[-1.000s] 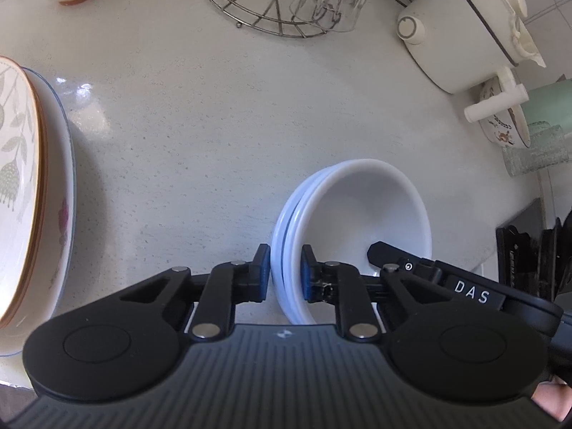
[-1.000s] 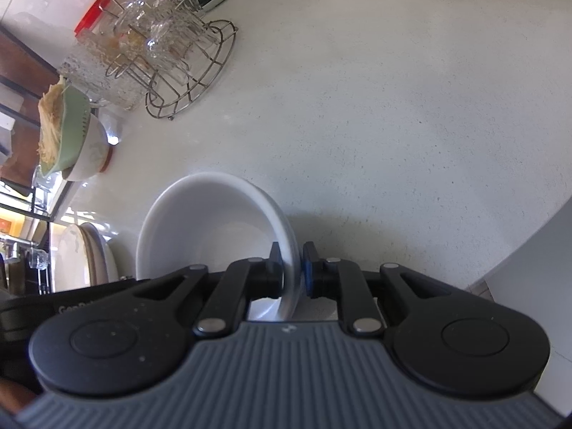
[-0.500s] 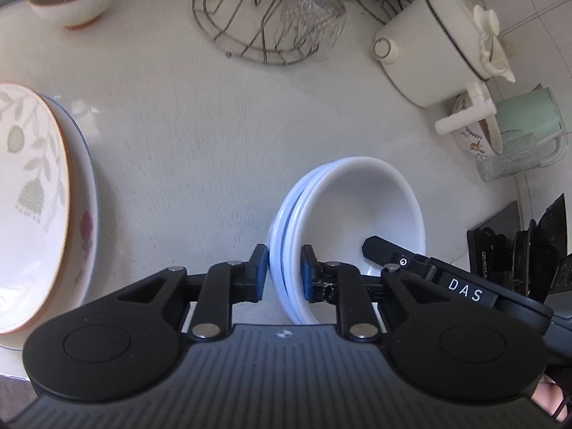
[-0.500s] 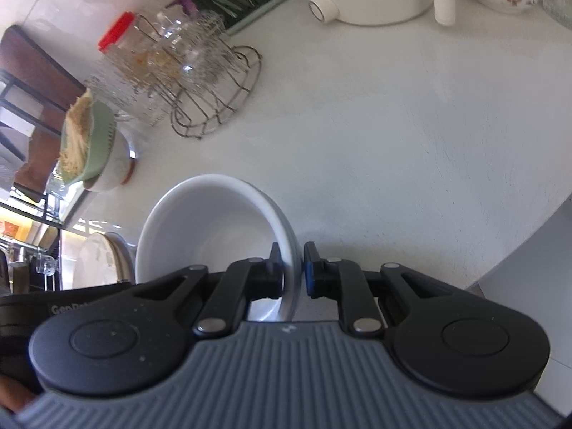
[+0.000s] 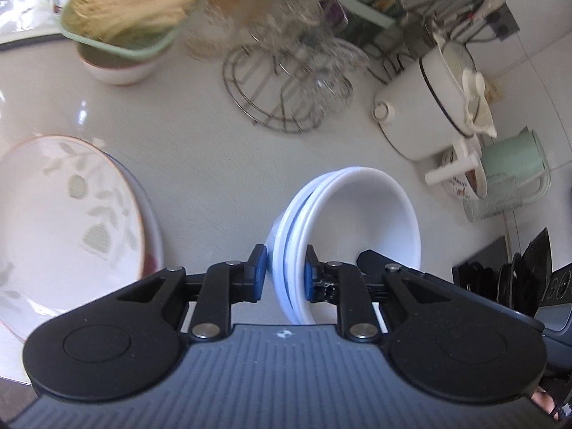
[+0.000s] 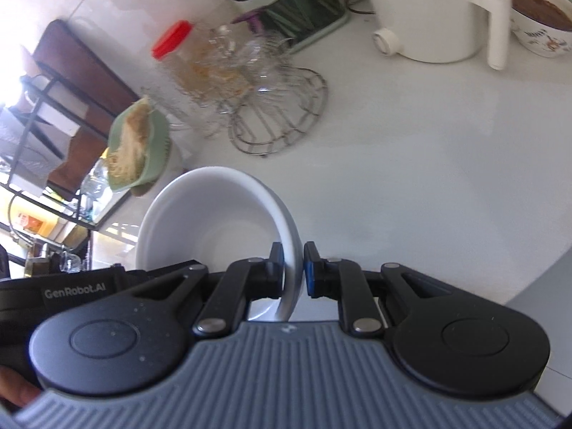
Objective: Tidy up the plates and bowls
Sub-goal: 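Carry the nested bowl stack with both grippers onto the plate stack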
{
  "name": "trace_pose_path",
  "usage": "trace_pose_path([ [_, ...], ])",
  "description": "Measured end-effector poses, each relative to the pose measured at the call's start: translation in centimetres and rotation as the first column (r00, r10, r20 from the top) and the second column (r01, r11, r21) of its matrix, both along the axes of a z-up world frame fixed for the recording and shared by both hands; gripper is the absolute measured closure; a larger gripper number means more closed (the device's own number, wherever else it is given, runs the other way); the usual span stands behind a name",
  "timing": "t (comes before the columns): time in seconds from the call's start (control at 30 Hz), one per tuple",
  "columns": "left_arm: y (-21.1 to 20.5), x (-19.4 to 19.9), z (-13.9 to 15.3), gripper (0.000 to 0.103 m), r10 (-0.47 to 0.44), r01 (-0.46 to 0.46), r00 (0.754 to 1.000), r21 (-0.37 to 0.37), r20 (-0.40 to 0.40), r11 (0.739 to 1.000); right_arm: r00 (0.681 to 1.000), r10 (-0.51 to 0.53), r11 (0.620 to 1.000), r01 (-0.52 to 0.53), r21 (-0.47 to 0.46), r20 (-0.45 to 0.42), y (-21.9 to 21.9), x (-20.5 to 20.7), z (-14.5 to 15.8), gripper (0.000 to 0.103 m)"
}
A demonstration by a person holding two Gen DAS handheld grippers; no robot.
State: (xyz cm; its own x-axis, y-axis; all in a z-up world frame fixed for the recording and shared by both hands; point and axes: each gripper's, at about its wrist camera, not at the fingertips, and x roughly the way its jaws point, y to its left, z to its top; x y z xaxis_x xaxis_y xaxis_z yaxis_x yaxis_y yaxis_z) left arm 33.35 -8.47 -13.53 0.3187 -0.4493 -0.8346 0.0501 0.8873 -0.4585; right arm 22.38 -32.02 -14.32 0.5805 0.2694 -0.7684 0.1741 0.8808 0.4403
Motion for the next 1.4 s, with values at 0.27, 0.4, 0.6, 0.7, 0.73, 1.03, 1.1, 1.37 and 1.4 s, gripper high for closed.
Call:
trace_pose_path([
  [0.27, 4.7, -0.3, 0.9, 0.08, 0.056, -0.056, 0.998, -0.014, 0.023, 0.998, 0.997, 0.066, 0.998, -0.066, -0.003, 0.026, 3.9, 1.6, 1.1, 0.087],
  [0.4, 7.3, -0.7, 1.0, 0.08, 0.115, -0.114, 0.993, -0.026, 0.041, 0.993, 0.993, 0.113, 0.994, -0.113, -0.008, 0.027, 6.1, 2.5, 1.2, 0.087],
  [0.6, 11.4, -1.4, 0.2, 0.08, 0.199, -0.198, 0.979, -0.03, 0.035, 0.98, 0.981, 0.191, 0.982, -0.19, -0.017, 0.026, 9.9, 3.8, 0.4, 0.087],
  [0.7, 13.5, -1.8, -0.3, 0.08, 0.232, -0.232, 0.972, -0.038, 0.018, 0.972, 0.976, 0.219, 0.976, -0.218, -0.023, 0.016, 11.9, 4.1, 0.1, 0.087],
  [0.73, 14.1, -1.9, -0.5, 0.08, 0.241, -0.24, 0.97, -0.039, 0.015, 0.97, 0.974, 0.228, 0.973, -0.228, -0.025, 0.01, 12.6, 4.1, 0.0, 0.087],
  [1.03, 18.8, -2.3, -2.8, 0.08, 0.258, -0.258, 0.966, -0.006, -0.018, 0.966, 0.961, 0.273, 0.961, -0.275, -0.037, -0.051, 17.9, 4.6, -2.1, 0.087],
  [1.1, 19.5, -2.1, -3.5, 0.08, 0.252, -0.252, 0.967, 0.009, -0.033, 0.968, 0.959, 0.275, 0.96, -0.279, -0.041, -0.072, 18.7, 4.6, -2.9, 0.087],
  [1.37, 20.9, -1.7, -4.9, 0.08, 0.25, -0.247, 0.967, 0.044, -0.058, 0.968, 0.951, 0.289, 0.953, -0.296, -0.057, -0.114, 20.6, 4.9, -4.9, 0.087],
  [1.4, 20.9, -1.7, -4.8, 0.08, 0.244, -0.241, 0.969, 0.053, -0.048, 0.969, 0.951, 0.29, 0.953, -0.297, -0.058, -0.106, 20.7, 4.9, -4.9, 0.087],
])
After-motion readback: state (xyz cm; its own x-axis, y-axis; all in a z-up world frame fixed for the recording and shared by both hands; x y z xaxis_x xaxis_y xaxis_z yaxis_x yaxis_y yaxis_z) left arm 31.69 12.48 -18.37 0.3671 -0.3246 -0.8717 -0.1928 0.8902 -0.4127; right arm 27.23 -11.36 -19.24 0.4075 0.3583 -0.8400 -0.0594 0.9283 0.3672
